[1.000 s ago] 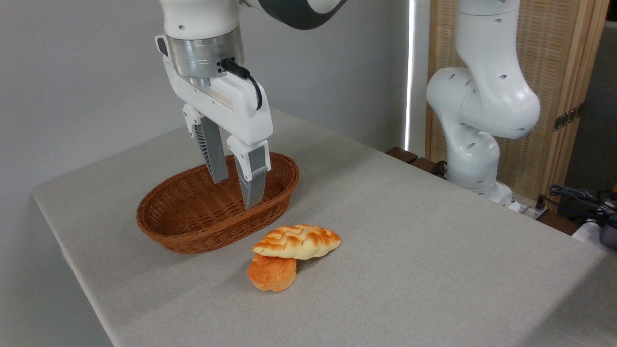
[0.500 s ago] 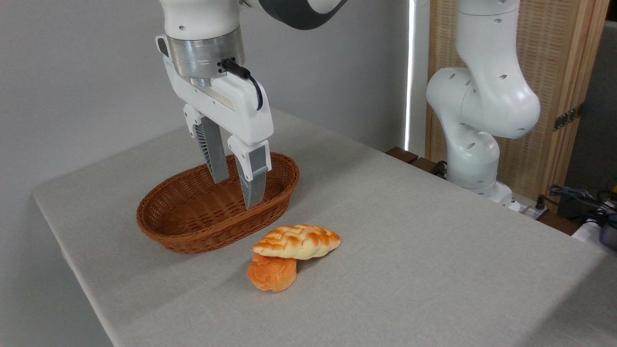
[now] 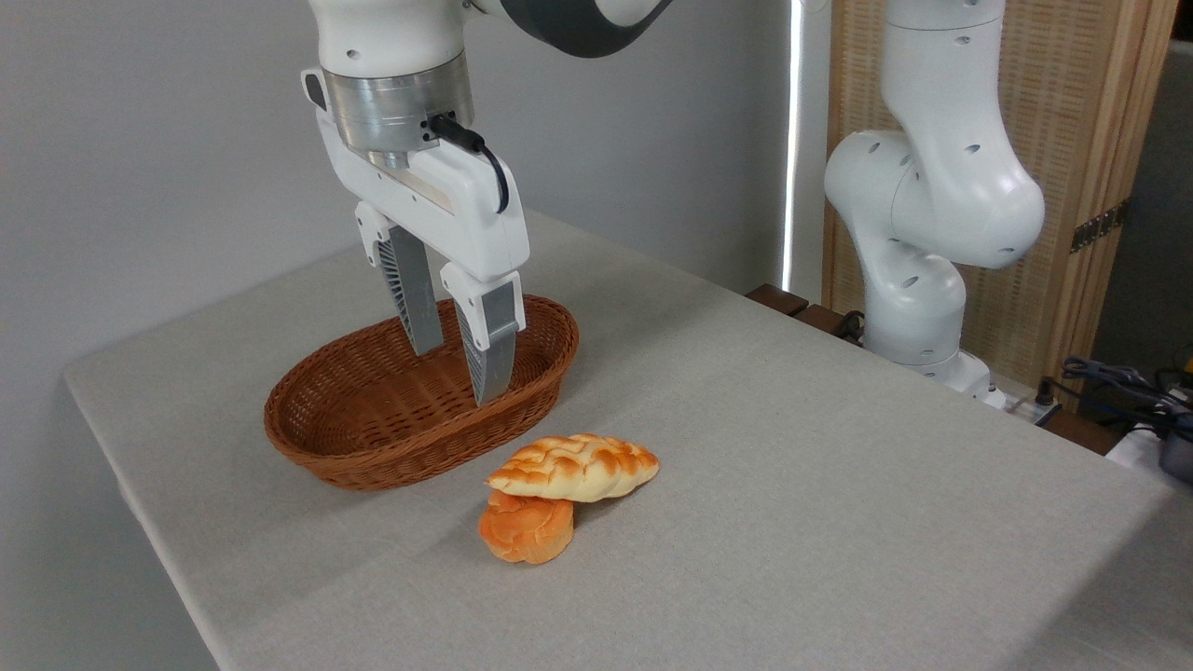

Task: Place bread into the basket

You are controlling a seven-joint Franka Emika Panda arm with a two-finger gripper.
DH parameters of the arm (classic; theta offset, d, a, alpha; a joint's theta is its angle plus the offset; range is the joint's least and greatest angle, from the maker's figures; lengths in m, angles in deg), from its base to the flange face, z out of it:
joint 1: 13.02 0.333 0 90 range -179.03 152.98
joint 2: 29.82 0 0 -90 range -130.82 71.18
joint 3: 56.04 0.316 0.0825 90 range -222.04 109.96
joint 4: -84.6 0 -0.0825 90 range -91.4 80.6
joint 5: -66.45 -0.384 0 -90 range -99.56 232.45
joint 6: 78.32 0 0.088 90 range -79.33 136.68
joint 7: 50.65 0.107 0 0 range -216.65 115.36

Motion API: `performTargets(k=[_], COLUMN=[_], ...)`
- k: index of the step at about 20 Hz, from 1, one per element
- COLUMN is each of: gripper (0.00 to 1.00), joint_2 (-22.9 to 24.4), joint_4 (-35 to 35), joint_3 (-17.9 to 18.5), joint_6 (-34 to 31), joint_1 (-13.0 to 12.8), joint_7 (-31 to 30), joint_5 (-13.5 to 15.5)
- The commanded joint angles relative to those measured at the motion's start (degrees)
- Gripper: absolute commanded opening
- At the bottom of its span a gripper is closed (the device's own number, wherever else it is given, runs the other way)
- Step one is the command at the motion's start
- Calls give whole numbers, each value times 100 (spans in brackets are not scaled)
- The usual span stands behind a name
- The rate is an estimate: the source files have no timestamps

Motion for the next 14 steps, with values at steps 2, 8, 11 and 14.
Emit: performTargets(k=[2,8,11,14], gripper=[100,100,100,100], joint_2=[-28,-36,-36,-54], joint_4=[116,108,108,116], joint_3=[40,76,84,76], joint_6=[-282,-290,-290,-273], joint_1=[-6,3,3,3], joint_7=[89,98,106,115], joint_5=[-76,-76,-76,-67])
